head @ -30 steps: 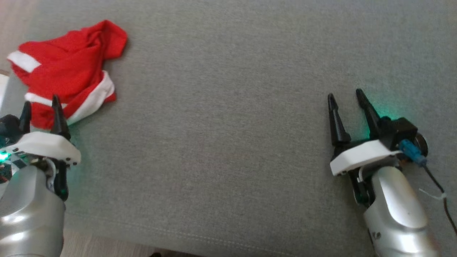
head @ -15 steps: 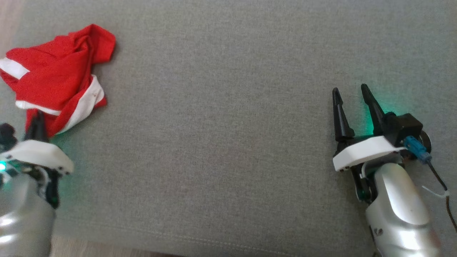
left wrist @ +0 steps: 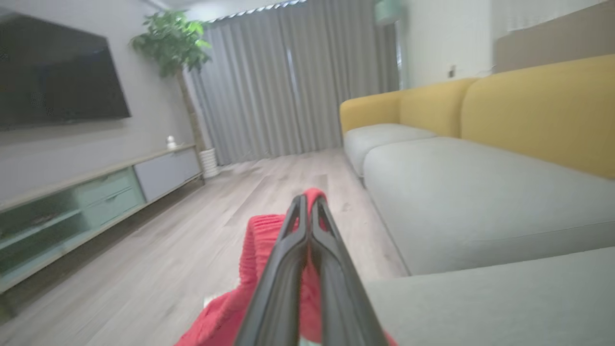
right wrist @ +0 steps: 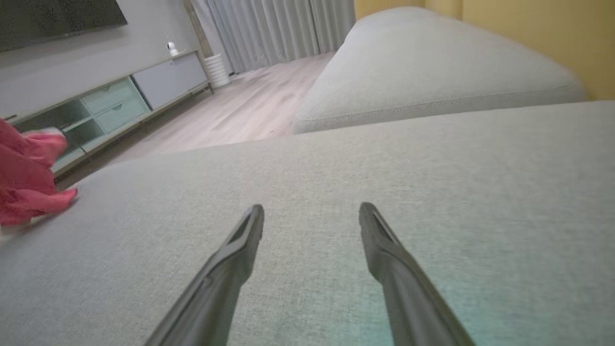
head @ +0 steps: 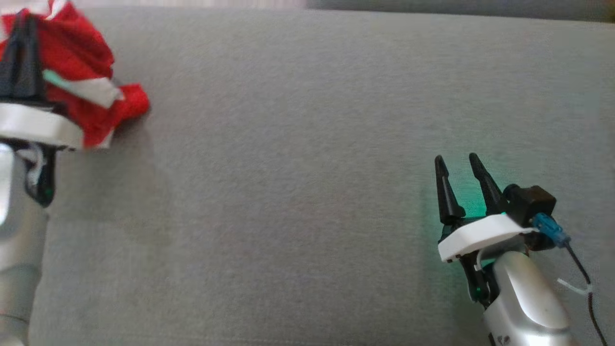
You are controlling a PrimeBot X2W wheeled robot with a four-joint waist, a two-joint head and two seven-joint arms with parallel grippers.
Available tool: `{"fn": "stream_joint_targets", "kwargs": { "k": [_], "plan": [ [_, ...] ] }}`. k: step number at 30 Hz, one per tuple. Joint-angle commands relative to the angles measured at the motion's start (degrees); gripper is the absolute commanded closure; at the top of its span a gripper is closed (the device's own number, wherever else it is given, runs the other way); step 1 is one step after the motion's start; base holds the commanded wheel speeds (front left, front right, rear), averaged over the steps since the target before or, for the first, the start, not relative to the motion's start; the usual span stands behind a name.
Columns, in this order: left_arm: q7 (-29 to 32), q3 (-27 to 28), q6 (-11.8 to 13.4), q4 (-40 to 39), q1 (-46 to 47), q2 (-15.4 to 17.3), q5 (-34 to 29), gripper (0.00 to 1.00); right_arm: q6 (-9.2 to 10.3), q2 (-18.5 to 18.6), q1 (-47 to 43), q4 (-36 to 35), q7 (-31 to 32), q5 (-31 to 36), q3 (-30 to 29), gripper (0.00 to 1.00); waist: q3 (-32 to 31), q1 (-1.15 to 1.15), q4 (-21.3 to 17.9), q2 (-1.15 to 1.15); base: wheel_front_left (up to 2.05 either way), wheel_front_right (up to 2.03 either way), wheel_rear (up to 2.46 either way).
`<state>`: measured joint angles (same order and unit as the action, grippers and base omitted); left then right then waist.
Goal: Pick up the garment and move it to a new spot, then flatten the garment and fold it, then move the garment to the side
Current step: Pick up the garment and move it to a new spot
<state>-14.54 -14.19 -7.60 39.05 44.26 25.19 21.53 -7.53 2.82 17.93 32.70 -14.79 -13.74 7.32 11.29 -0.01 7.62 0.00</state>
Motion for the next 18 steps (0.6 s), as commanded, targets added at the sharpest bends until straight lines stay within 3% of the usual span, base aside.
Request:
{"fn": "stream_joint_targets", "kwargs": {
  "k": [1, 8, 14, 18],
  "plan": [
    [-0.4, 0.9, 0.1, -3.0, 2.4, 2.7, -0.2, 1.0, 0.04, 0.1, 0.0, -1.5, -0.2, -0.4, 1.5, 0.0, -2.7, 0.01, -3.3, 0.0, 0.0, 0.0, 0.0],
    [-0.4, -5.9, 0.1, -13.1, 3.6, -2.9, 1.2, 1.0, 0.04, 0.1, -0.9, -1.5, -0.2, -1.9, 3.0, 0.0, -5.3, 0.01, -12.1, 0.0, 0.0, 0.0, 0.0],
    [-0.5, -7.9, 0.1, -20.3, 4.5, -11.7, 5.2, 1.0, 0.04, 0.1, -1.5, -1.7, -0.2, -2.7, 2.5, 0.0, -5.5, 0.01, -18.3, 0.0, 0.0, 0.0, 0.0],
    [-0.5, -7.4, 0.9, -18.4, 0.5, -15.5, 4.9, 1.0, 0.04, 0.1, -2.3, -1.9, -0.2, -3.8, 1.8, 0.0, -5.6, 0.01, -20.4, 0.0, 0.0, 0.0, 0.0]
  ]
}}
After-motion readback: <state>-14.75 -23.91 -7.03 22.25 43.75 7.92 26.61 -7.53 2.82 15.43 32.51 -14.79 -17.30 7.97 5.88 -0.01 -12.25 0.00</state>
